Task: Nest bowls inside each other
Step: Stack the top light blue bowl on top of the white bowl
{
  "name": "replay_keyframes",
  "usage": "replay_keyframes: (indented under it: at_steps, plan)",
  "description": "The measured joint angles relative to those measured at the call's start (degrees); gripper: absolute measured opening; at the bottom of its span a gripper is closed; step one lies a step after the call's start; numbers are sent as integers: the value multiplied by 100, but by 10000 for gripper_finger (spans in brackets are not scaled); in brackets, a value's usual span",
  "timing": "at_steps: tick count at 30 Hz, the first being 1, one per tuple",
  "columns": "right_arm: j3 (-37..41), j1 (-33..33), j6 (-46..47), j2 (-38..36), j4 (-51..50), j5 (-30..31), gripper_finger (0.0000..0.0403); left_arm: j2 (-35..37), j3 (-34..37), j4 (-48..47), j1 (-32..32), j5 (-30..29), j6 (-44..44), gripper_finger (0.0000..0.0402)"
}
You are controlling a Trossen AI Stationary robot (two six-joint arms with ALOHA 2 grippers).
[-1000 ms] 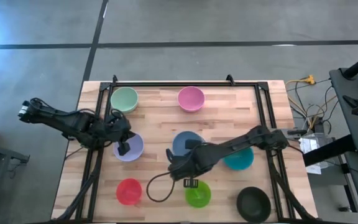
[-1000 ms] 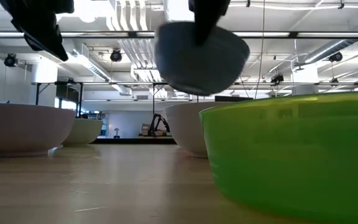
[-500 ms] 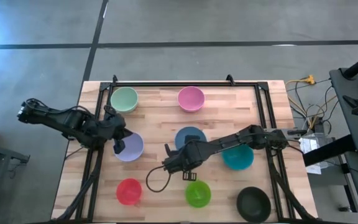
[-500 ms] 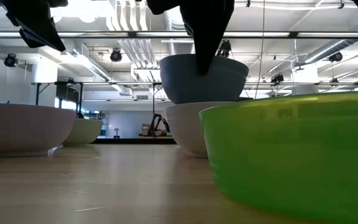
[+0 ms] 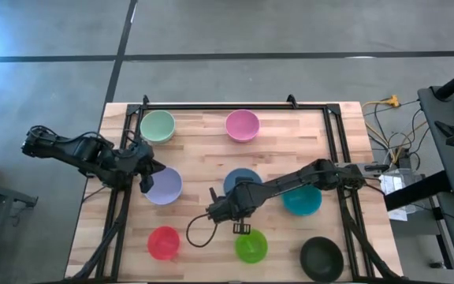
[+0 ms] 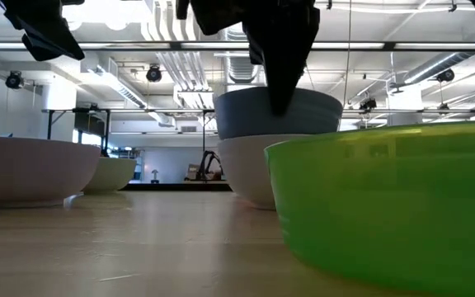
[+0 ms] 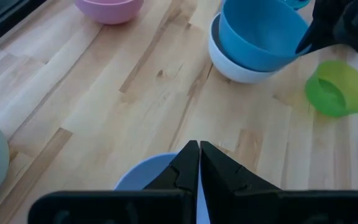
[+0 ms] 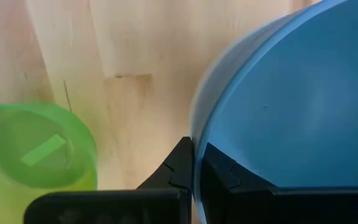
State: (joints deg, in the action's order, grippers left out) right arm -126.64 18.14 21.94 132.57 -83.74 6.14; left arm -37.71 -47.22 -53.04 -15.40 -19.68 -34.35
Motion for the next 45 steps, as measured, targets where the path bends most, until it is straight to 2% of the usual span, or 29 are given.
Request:
replay_keyframes:
  at_steps: [10,14,17,26,31,35,41,45]
  plan:
    - [141,-18,8,0,93,-222,9,-3,0,0,2,82,-140,0]
    - [145,-29,6,0,423,-337,12,-18,0,1,2,182,-155,0]
    - [145,-54,33,0,765,-660,27,-39,0,-2,0,223,-283,0]
    - [130,-68,100,-83,499,-783,91,-63,79,-7,2,470,-551,0]
    - [117,-76,100,-354,560,-783,107,-85,87,2,0,470,-579,0]
    - [117,-103,85,-393,691,-850,88,-137,87,2,0,466,-577,0]
    - [168,-119,54,-344,1135,-1125,16,-255,87,2,1,461,-562,0]
    - [264,-147,54,-341,1267,-1124,11,-331,92,4,2,459,-564,0]
